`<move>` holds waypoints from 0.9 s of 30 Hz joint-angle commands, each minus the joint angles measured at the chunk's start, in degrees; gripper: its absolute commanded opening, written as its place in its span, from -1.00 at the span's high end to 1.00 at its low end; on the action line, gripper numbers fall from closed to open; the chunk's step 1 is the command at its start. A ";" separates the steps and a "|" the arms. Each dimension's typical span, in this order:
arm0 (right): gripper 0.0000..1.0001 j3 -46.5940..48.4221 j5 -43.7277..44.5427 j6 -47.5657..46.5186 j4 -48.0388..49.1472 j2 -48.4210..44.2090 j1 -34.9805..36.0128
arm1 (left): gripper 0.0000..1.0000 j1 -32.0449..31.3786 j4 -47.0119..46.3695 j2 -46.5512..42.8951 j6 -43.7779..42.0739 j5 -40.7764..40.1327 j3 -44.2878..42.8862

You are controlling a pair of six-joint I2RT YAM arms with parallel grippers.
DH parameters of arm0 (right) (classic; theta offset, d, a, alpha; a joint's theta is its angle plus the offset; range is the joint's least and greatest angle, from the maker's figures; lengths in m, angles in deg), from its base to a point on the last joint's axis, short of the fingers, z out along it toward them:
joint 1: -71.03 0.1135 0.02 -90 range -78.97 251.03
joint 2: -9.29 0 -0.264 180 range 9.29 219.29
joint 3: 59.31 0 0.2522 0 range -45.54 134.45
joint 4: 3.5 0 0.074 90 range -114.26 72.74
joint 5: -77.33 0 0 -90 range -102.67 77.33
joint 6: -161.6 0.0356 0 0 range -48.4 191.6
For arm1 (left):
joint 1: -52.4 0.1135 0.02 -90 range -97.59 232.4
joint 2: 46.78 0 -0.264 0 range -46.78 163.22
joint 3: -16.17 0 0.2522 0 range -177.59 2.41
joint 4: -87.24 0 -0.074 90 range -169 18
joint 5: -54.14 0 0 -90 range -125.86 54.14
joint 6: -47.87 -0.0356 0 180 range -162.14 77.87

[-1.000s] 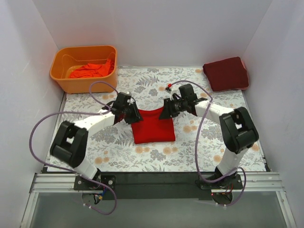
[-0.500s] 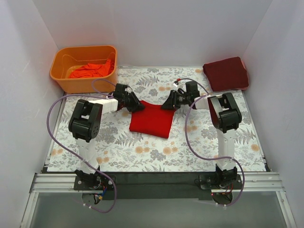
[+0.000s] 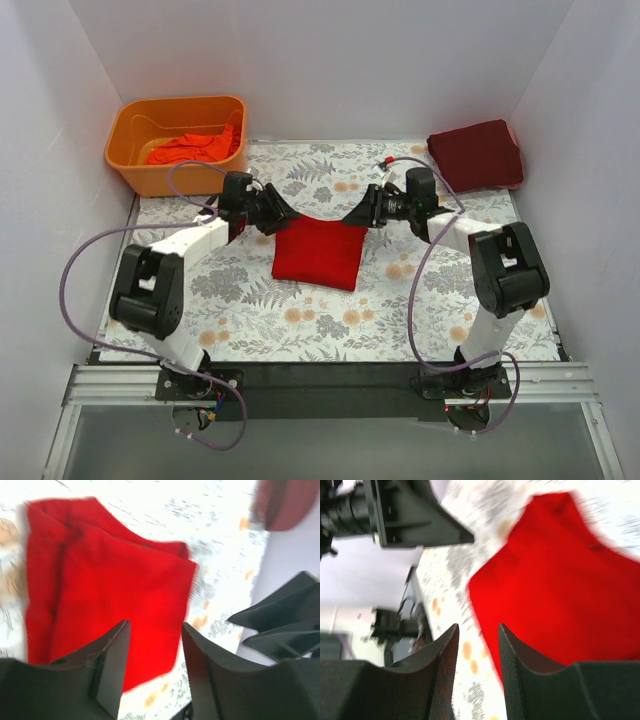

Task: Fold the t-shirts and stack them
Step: Fold the tshirt

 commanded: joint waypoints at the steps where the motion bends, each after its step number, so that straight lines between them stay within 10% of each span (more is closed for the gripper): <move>1: 0.11 -6.08 -5.19 2.02 4.49 -4.00 4.73 | 0.17 -1.77 1.19 -8.95 -0.30 -1.76 4.91; 13: 0.17 -16.11 -7.31 2.64 11.97 5.83 8.18 | 0.70 -1.07 2.41 -6.26 1.89 -8.80 18.81; 27: 0.19 -12.70 -9.78 5.62 11.44 0.39 -1.67 | 0.55 -1.60 0.31 -19.52 5.86 -6.14 22.07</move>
